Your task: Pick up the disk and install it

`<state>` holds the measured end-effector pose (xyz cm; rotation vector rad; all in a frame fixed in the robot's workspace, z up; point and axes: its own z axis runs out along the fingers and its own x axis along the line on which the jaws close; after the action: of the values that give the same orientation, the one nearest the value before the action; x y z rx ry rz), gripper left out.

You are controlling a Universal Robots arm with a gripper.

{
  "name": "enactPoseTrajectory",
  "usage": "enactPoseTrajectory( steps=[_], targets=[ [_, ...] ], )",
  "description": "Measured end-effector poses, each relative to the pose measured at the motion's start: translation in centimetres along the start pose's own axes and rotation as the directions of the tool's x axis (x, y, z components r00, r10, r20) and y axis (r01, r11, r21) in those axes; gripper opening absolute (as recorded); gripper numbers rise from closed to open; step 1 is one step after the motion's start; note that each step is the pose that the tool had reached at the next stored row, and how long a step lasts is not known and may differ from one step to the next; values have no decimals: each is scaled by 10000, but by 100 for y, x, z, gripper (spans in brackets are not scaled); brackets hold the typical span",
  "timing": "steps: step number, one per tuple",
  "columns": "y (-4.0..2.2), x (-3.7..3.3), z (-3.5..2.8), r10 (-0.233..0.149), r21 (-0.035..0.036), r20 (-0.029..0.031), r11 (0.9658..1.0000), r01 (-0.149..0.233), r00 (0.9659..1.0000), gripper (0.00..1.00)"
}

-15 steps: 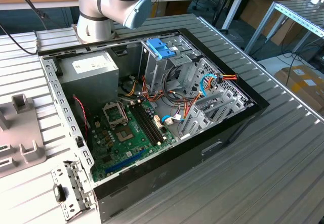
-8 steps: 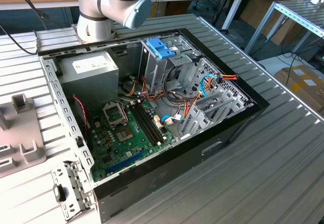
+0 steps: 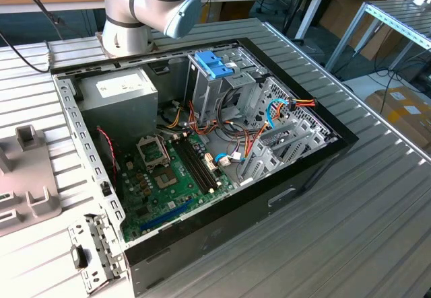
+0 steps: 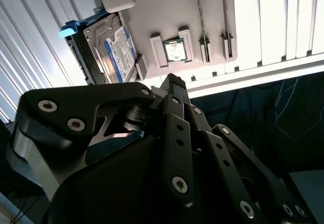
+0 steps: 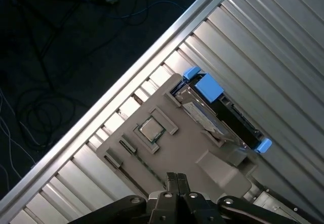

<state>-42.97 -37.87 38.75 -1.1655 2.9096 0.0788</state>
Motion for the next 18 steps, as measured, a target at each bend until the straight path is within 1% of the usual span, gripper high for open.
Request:
enactPoseTrajectory(
  steps=[6,9,13,17,18],
  targets=[
    [0,0,0,-325,-8,-14,9995,325,9995,11],
    [0,0,0,-553,-14,-24,9985,553,9985,11],
    [0,0,0,-704,-19,-30,9975,704,9975,11],
    [0,0,0,-915,-24,-39,9958,915,9958,11],
    [0,0,0,-1020,-27,-44,9948,1020,9948,11]
  ],
)
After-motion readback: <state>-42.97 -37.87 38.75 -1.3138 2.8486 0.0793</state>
